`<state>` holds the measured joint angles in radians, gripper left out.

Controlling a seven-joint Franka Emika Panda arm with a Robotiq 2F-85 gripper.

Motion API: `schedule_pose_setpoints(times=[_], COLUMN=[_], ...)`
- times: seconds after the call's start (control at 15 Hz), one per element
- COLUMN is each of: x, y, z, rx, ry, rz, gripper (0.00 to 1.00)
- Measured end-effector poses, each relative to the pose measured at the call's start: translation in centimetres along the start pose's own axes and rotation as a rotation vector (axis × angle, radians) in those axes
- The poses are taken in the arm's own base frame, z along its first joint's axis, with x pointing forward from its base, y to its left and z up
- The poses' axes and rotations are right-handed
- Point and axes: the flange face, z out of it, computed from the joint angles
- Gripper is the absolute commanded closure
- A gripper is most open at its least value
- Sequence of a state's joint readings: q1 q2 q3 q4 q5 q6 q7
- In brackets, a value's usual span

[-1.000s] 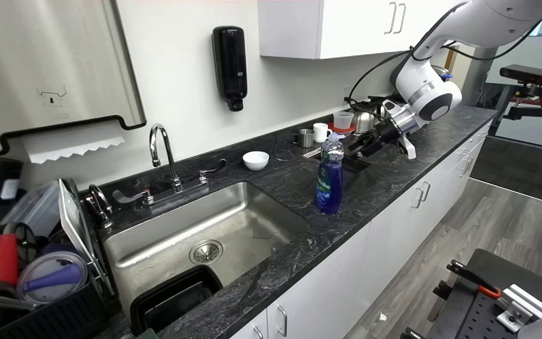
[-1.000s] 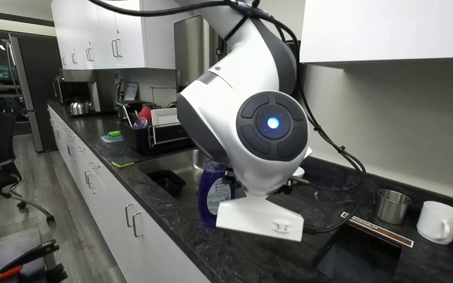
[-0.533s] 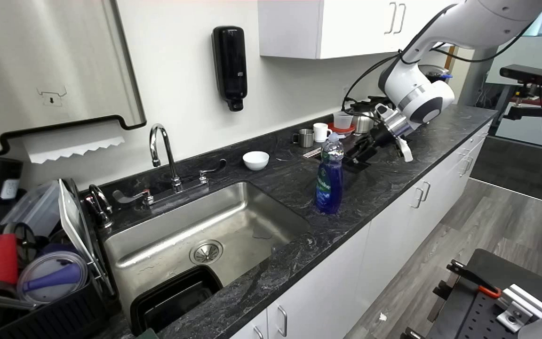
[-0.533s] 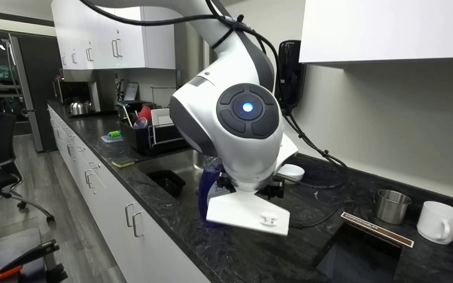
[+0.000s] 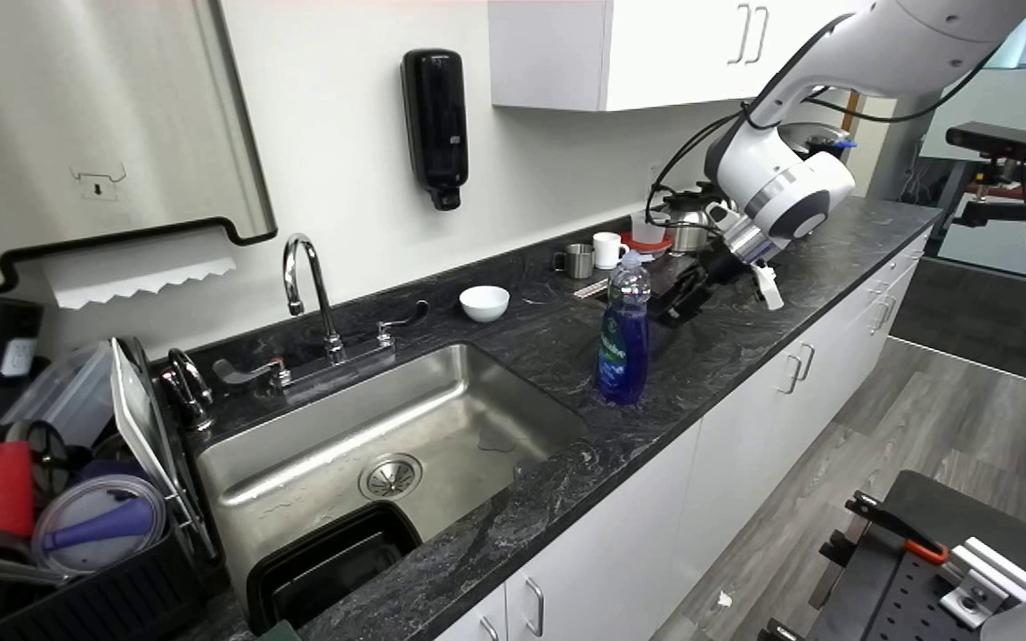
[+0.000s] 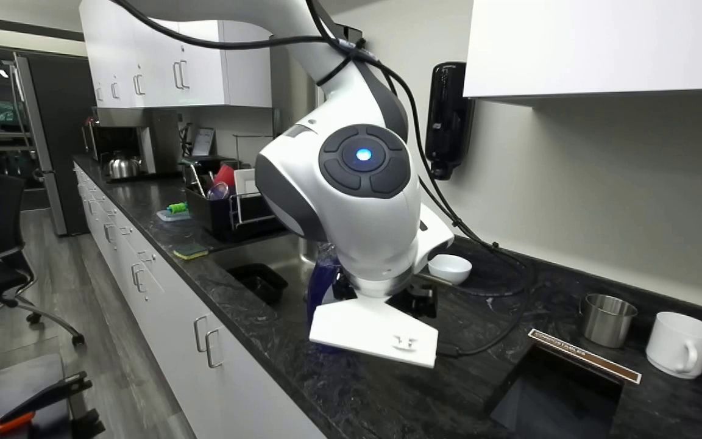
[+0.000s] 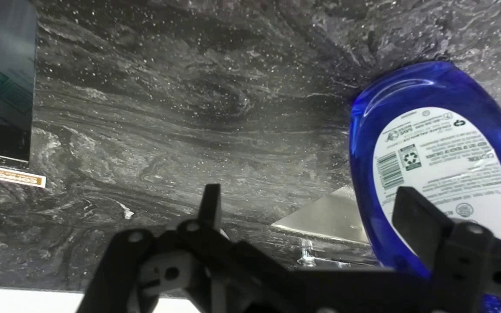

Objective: Pour some of the soap in the sink

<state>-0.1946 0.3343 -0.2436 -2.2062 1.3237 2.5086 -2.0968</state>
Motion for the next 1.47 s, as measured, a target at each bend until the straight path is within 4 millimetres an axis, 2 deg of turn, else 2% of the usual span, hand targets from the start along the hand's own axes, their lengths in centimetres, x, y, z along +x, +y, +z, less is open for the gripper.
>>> schedule_pose_setpoints(times=[0.4, 1.47], x=[0.1, 0.5], y=[0.0, 0.4], z=[-0.1, -1.0], rx=[-0.064, -0.242], ry=[-0.045, -0.091], rz=[0.081, 0.436], gripper=[0.00, 0.00])
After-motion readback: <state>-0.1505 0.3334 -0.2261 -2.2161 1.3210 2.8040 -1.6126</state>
